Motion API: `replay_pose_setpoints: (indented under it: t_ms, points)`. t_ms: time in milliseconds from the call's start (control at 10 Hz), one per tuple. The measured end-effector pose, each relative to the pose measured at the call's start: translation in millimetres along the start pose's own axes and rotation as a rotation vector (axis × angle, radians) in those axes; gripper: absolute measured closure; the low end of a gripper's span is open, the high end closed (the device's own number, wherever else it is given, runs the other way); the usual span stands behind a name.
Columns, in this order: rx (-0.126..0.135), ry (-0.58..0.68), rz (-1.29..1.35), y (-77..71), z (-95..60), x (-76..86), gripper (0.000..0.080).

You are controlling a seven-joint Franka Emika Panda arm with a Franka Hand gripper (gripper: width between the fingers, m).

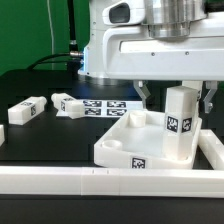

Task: Assemble desk

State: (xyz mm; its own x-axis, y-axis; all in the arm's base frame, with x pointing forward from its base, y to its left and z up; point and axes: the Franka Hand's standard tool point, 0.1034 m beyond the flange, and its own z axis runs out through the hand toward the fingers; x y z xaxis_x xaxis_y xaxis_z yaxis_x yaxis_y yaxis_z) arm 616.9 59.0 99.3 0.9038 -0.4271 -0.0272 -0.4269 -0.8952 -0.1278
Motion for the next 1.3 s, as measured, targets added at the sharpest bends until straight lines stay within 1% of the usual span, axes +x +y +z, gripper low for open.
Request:
replay_pose_setpoints:
  t_ms: [100,300,400,500,800,900,1000,1100,1200,1300]
  points:
    - [-0.007,-0.002,-0.074,-0.8,0.4,-1.3,0.0151]
    - [-0.032,0.001,-0.299,-0.6,0.4,-1.6,0.0151]
    - [-0.054,0.003,-0.36,-2.7,-0.4,-2.6,0.0151]
    - [-0.07,0.005,-0.456,-5.1,-1.2,-3.6,0.0151]
    - [-0.086,0.004,-0.638,-9.4,-0.4,-6.2,0.0151]
    - [-0.086,0.003,-0.67,-9.6,0.4,-6.9,0.0173]
    - [-0.086,0.001,-0.699,-8.7,0.3,-6.4,0.0173]
    - [-0.086,0.001,-0.695,-8.8,0.4,-6.5,0.0374]
    - [-0.086,0.001,-0.695,-8.6,0.5,-6.4,0.0374]
    - [-0.086,0.001,-0.695,-8.6,0.4,-6.4,0.0511]
